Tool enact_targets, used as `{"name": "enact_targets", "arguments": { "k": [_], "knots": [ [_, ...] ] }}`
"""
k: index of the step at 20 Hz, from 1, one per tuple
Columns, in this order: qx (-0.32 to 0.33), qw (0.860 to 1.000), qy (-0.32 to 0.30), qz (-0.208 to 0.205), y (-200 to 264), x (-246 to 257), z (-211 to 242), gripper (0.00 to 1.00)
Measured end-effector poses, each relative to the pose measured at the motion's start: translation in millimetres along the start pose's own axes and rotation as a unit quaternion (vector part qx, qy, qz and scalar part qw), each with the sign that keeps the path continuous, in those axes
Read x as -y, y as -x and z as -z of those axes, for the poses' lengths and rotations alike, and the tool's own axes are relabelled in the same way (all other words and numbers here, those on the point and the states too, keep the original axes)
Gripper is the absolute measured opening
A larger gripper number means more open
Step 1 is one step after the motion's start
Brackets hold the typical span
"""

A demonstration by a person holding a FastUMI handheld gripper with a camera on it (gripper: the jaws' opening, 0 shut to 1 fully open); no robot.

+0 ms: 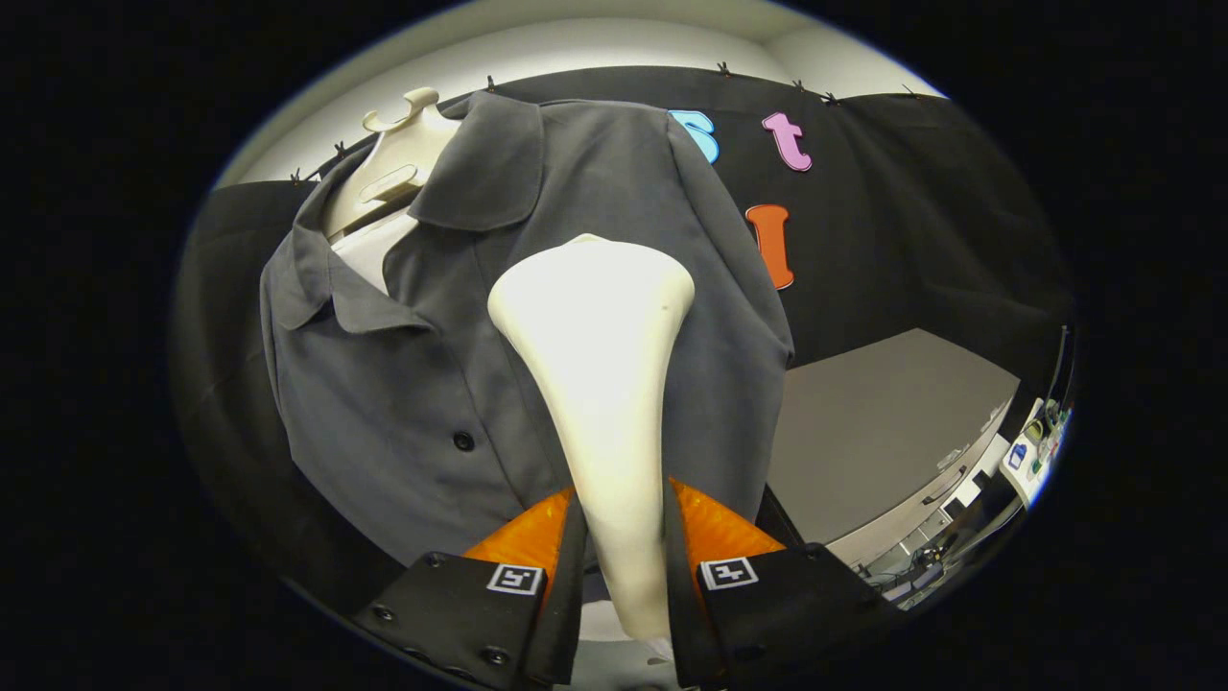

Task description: Iron the clothes twice with a garment steamer, once on the left side and once on the right side.

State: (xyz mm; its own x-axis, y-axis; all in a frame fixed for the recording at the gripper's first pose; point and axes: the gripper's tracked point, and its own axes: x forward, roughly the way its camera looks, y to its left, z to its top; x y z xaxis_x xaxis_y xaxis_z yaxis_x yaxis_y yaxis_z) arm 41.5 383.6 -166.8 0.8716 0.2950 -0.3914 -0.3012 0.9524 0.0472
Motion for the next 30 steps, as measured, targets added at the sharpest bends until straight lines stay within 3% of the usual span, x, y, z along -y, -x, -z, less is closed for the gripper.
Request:
{"name": "enact_targets", "arguments": {
  "k": [16,30],
  "knots": [
    [-0.077,0.997,-0.004,0.018,-16,18,74,0.46],
    [-0.162,0.986,-0.007,0.034,-26,38,158,0.46]
  ]
}}
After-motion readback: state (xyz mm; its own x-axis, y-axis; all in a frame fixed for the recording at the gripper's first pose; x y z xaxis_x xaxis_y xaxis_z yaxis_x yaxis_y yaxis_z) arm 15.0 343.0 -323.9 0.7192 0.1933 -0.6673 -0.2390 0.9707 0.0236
